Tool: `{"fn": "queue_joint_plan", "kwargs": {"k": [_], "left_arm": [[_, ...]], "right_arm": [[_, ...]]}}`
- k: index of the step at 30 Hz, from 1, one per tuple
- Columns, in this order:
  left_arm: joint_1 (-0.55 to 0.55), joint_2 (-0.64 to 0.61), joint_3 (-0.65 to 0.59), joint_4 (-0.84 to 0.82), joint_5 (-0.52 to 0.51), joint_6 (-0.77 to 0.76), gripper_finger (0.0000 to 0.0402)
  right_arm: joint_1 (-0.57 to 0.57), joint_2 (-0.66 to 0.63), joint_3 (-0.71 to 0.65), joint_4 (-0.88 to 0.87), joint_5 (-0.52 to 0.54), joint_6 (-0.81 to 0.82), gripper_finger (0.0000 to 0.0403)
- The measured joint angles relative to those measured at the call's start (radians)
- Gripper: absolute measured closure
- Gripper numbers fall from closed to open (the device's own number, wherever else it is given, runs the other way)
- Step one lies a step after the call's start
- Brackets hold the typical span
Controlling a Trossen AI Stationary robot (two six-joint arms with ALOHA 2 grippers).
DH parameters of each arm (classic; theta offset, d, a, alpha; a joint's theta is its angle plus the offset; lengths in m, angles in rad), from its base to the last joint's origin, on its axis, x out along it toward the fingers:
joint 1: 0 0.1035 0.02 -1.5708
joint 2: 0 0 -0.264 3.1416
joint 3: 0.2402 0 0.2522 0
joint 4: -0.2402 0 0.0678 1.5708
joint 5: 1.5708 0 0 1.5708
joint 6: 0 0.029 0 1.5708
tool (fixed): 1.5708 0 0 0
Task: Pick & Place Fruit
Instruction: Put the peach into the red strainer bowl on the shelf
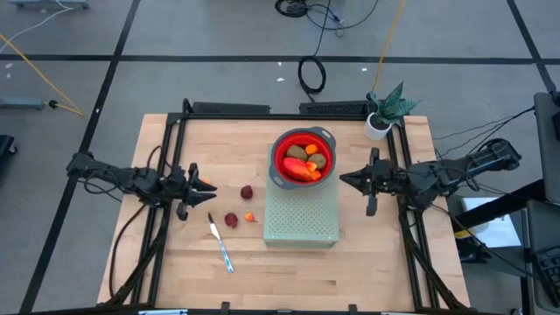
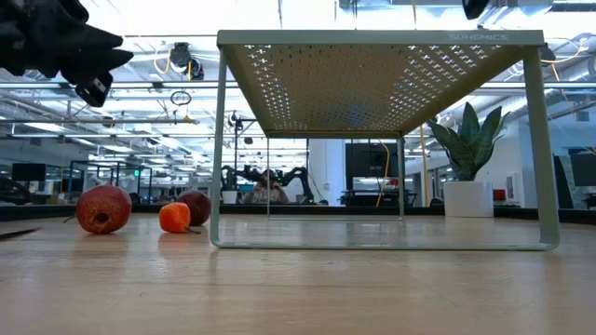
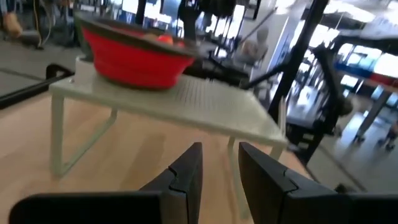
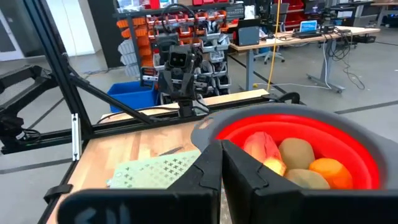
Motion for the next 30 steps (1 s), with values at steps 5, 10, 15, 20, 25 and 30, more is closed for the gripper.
{"fn": "queue_joint_plan", "kwargs": {"k": [5,10,15,20,25,30], "left_arm": [[0.000,0.009,0.084,-0.168,-0.003,-0.001,0.0300],[0.000,0.079,0.156,-0.254,-0.027,-0.035,0.0300],[0.000,0.205,0.205,-0.288,-0.030,-0.087,0.0300],[0.000,0.344,0.246,-0.292,-0.037,-0.155,0.0300],[0.000,0.462,0.306,-0.320,-0.053,-0.225,0.0300],[0.000,0.563,0.415,-0.432,-0.080,-0.285,0.0300]], "right_arm": [[0.000,-0.082,-0.069,-0.001,-0.021,-0.010,0.0402],[0.000,-0.173,-0.140,-0.001,-0.073,-0.060,0.0402],[0.000,-0.285,-0.211,0.000,-0.214,-0.068,0.0402],[0.000,-0.400,-0.286,-0.001,-0.215,-0.066,0.0402],[0.000,-0.510,-0.355,-0.001,-0.253,-0.082,0.0403],[0.000,-0.601,-0.415,0.000,-0.264,-0.071,0.0403]]}}
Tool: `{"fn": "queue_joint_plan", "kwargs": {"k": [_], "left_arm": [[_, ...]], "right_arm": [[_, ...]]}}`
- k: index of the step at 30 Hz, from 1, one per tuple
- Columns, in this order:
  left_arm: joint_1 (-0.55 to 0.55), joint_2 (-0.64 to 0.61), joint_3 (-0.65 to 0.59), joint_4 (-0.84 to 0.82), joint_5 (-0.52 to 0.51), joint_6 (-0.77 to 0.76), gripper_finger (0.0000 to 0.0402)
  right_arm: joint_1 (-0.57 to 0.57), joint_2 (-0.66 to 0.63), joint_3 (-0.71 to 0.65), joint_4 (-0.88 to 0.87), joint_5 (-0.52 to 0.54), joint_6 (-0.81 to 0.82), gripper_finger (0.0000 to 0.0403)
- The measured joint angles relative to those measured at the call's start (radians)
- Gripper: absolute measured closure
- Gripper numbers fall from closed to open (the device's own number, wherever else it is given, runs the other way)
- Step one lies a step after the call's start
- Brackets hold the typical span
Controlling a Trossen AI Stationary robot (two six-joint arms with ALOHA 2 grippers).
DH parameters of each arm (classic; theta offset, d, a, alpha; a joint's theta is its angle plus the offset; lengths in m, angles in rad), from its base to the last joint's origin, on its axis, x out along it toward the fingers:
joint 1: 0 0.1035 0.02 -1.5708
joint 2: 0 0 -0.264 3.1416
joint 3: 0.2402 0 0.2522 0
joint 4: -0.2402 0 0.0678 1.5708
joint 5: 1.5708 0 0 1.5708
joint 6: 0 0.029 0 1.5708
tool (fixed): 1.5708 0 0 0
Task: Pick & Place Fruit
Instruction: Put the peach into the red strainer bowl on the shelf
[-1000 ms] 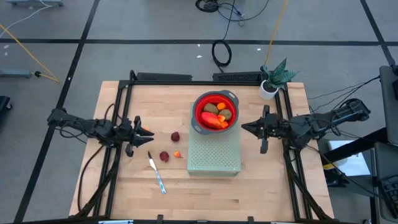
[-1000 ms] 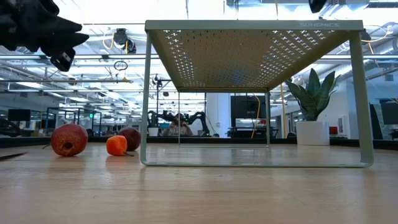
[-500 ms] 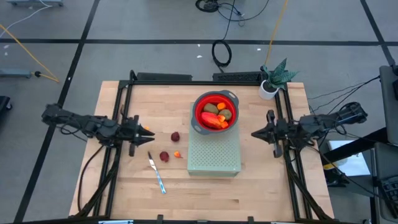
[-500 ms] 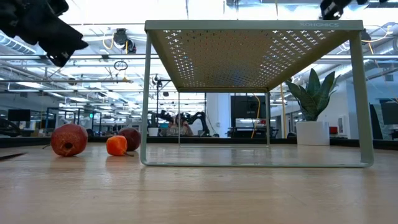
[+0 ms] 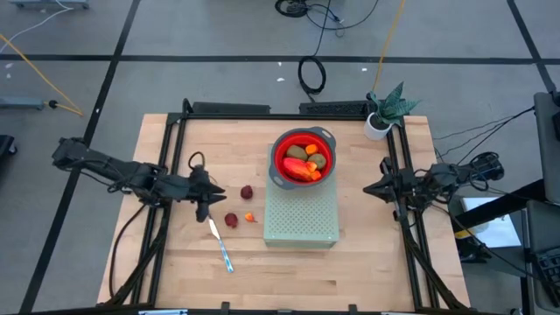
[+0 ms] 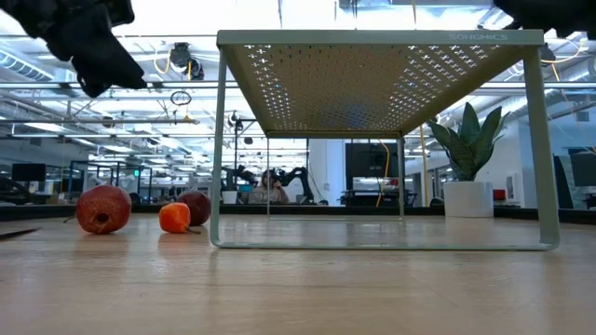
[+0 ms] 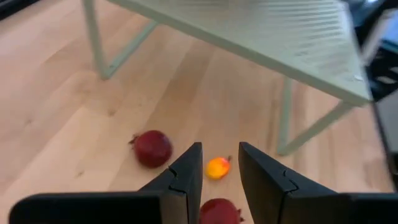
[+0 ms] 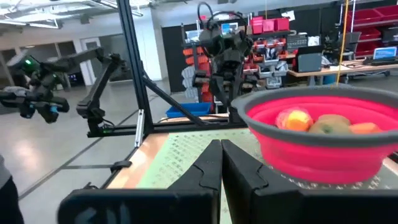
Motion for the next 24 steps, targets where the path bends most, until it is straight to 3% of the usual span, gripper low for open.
{"fn": "queue_joint_plan", "kwargs": {"k": [5,11,19,24], "left_arm": [[0.024,0.103,0.153,-0.256,-0.023,-0.094,0.0300],[0.104,0.216,0.279,-0.501,0.040,-0.202,0.0300],[0.248,0.309,0.300,-0.629,0.068,-0.350,0.0299],[0.324,0.336,0.300,-0.641,0.100,-0.303,0.0275]], "right_arm": [[0.000,-0.059,-0.043,-0.001,-0.051,-0.004,0.0403],[0.000,-0.084,-0.059,0.000,-0.081,-0.007,0.0403],[0.000,-0.088,-0.059,-0.001,-0.128,-0.038,0.0403],[0.000,-0.087,-0.059,-0.001,-0.131,-0.038,0.0403]]}}
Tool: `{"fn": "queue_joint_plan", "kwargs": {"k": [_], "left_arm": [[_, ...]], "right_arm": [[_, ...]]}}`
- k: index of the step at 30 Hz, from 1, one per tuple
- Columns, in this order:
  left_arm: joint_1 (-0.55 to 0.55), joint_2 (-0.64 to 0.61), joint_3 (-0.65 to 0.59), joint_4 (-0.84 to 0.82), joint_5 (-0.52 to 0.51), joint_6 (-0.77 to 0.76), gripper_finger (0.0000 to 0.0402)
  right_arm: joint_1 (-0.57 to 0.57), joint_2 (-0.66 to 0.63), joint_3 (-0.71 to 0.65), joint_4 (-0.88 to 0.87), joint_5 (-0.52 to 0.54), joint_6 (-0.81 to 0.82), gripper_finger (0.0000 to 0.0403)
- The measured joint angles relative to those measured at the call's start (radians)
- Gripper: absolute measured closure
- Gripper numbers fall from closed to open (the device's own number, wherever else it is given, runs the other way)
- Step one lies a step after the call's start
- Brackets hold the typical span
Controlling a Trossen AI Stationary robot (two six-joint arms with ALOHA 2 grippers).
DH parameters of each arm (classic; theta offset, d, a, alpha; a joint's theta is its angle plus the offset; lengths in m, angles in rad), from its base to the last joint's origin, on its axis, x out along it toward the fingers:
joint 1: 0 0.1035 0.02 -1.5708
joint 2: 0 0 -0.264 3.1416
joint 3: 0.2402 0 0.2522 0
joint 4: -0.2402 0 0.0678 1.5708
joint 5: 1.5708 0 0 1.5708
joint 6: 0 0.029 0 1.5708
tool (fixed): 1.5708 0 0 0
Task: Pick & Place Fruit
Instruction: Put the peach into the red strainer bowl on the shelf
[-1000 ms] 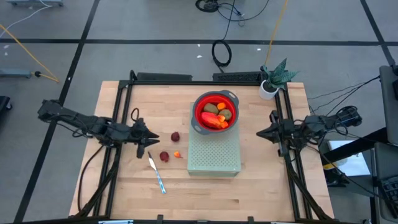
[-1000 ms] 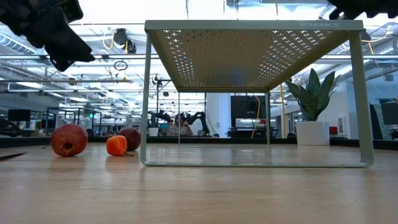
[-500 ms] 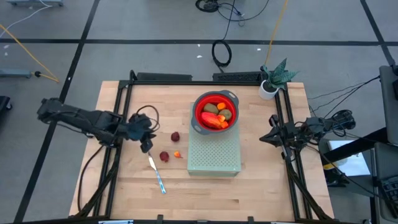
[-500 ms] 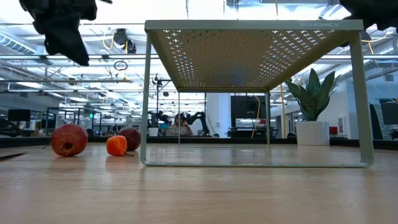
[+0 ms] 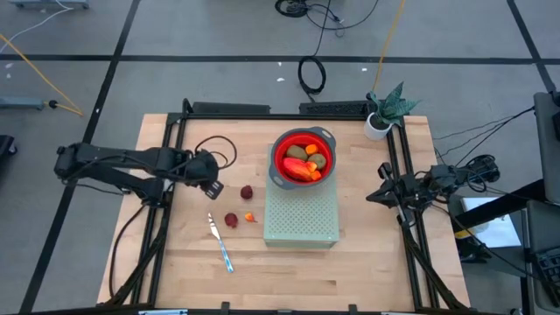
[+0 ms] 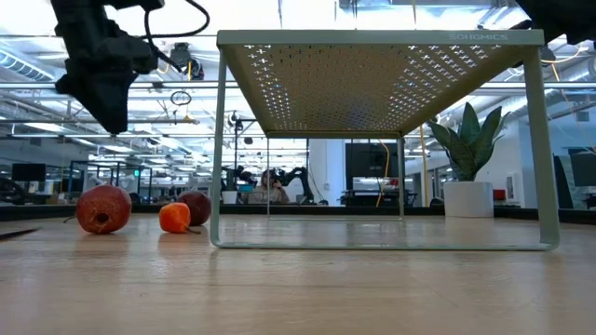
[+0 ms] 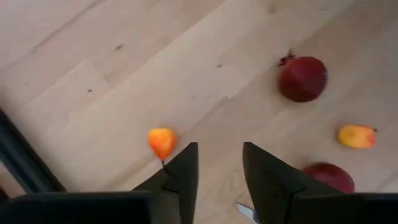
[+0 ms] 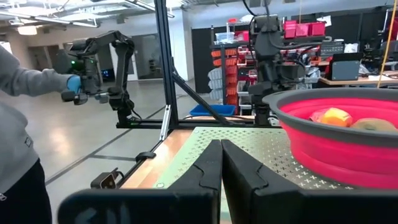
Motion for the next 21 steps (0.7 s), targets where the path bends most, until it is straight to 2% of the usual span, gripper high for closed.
{"fn": "queue_joint_plan", "kwargs": {"k": [6,12,18,21], "left_arm": [[0.085,0.012,-0.001,-0.008,0.007,0.007,0.0197],[0.153,0.032,-0.016,-0.025,0.103,-0.012,0.0120],[0.185,0.054,-0.080,-0.019,0.160,-0.033,0.0080],[0.193,0.063,-0.110,-0.018,0.168,-0.068,0.0074]], "right_arm": [[0.000,0.000,0.000,-0.002,0.000,0.000,0.0403],[0.000,0.000,0.000,-0.025,0.004,-0.024,0.0403],[0.000,0.001,0.000,-0.042,0.021,-0.125,0.0403],[0.000,0.000,0.000,-0.061,0.134,-0.149,0.0403]]}}
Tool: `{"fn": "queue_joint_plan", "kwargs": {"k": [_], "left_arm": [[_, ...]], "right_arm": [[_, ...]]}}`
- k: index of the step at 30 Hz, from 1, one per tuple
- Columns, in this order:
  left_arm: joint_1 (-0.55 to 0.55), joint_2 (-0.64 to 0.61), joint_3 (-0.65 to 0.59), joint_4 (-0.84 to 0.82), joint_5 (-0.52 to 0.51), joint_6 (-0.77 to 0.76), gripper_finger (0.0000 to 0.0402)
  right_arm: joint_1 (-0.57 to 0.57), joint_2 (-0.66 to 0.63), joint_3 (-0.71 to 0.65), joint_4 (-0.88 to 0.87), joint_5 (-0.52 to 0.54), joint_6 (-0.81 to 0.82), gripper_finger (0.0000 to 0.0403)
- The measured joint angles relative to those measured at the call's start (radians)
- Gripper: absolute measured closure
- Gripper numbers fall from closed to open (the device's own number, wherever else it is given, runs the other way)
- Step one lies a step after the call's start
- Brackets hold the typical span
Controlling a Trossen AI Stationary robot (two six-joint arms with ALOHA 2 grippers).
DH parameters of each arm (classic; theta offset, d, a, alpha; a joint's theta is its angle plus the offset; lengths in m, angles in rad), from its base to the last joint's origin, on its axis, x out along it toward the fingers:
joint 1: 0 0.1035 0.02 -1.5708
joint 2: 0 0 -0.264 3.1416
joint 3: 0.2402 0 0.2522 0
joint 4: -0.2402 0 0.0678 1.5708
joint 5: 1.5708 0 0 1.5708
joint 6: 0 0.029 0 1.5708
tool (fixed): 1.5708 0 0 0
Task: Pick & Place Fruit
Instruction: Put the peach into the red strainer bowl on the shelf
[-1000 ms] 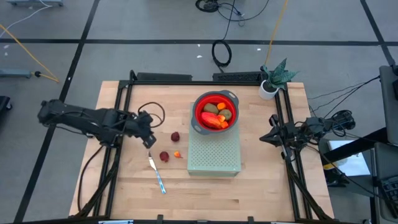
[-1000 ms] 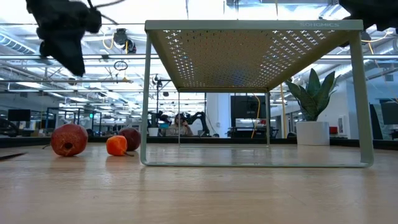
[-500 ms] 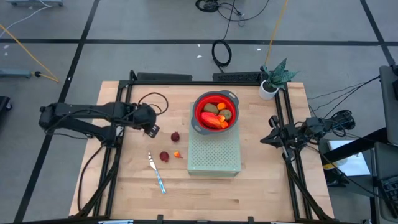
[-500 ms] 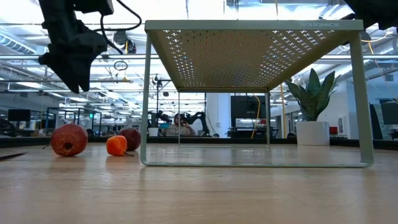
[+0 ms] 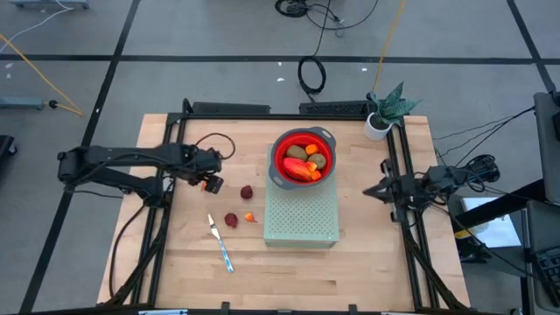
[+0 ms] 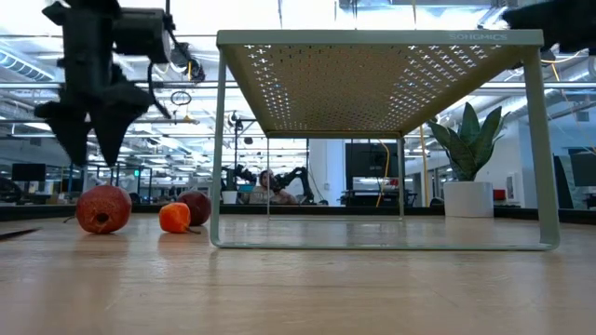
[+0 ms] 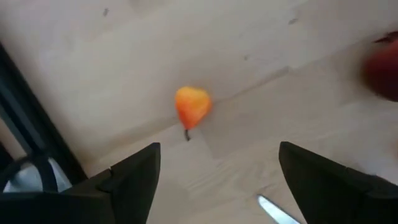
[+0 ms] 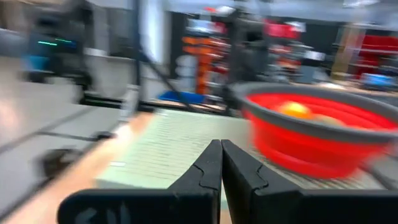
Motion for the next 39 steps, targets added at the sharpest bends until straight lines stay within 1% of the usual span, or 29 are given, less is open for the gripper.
{"fn": "queue_joint_plan", "kwargs": {"k": [3,6,9,13,16,23,28,35,39], "left_arm": [[0.003,0.005,-0.024,0.004,0.009,-0.026,0.0075],[0.004,0.012,-0.045,0.006,0.006,-0.041,0.0081],[0.009,0.013,-0.061,0.043,0.000,-0.042,0.0087],[0.020,0.014,-0.104,0.172,-0.001,-0.033,0.0091],[0.039,0.015,-0.138,0.222,-0.004,-0.022,0.0091],[0.076,0.015,-0.188,0.231,-0.019,-0.005,0.0091],[0.088,0.015,-0.205,0.237,-0.054,0.031,0.0092],[0.095,0.015,-0.250,0.244,-0.050,0.037,0.0092],[0.094,0.015,-0.284,0.285,-0.046,0.034,0.0092]], "right_arm": [[0.000,0.000,0.000,-0.019,0.127,-0.003,0.0403],[0.000,0.000,0.000,-0.033,0.184,-0.013,0.0403],[0.000,0.000,0.000,-0.036,0.184,-0.013,0.0403],[0.000,0.000,0.000,-0.036,0.183,-0.012,0.0403],[0.000,0.000,0.000,-0.036,0.183,-0.011,0.0403],[0.000,0.000,0.000,-0.036,0.182,-0.009,0.0403],[0.000,0.000,0.000,-0.036,0.182,-0.009,0.0403],[0.000,0.000,0.000,-0.036,0.182,-0.009,0.0403],[0.000,0.000,0.000,-0.036,0.182,-0.009,0.0403]]}}
